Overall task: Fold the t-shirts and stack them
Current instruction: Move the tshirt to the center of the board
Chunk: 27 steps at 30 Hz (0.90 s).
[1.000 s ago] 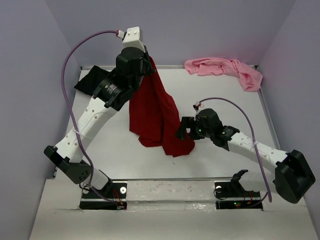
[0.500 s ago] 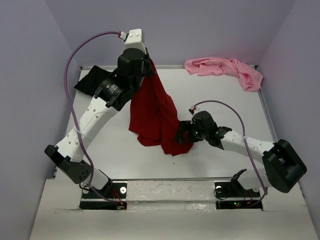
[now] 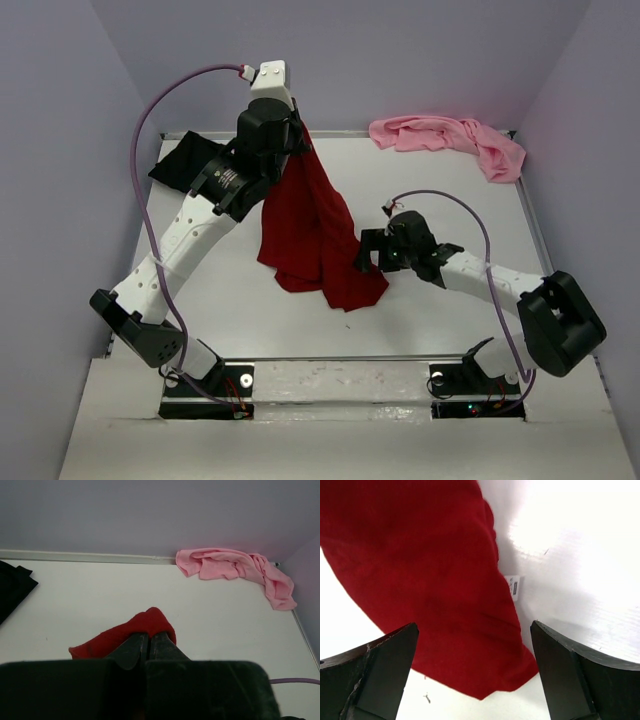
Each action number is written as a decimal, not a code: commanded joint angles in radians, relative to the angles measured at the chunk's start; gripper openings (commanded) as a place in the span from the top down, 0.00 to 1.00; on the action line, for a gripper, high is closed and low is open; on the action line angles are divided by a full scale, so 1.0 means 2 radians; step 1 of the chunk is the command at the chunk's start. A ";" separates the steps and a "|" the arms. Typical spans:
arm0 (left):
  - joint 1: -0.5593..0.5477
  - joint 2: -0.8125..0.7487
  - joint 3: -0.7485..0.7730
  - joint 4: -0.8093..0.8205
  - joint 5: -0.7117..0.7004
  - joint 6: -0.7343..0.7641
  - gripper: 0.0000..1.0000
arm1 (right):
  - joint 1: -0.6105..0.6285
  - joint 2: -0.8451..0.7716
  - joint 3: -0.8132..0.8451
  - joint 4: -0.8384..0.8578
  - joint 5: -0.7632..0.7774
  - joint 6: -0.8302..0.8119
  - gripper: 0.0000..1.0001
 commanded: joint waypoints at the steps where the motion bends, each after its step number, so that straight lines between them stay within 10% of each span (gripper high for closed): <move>1: 0.003 -0.024 0.000 0.020 -0.010 0.009 1.00 | -0.007 0.011 0.030 0.023 0.008 -0.019 0.01; 12: 0.004 -0.026 0.001 0.017 -0.017 0.013 1.00 | -0.007 0.074 0.017 0.074 -0.031 -0.010 0.17; 13: 0.004 -0.027 0.000 0.017 -0.018 0.013 1.00 | -0.007 0.077 0.015 0.077 -0.031 -0.008 0.51; 17: 0.005 -0.028 -0.004 0.020 -0.020 0.012 1.00 | -0.007 0.076 0.013 0.078 -0.032 -0.004 0.97; 27: 0.006 -0.024 -0.009 0.024 -0.019 0.009 1.00 | -0.007 0.025 0.053 -0.021 -0.003 -0.026 0.94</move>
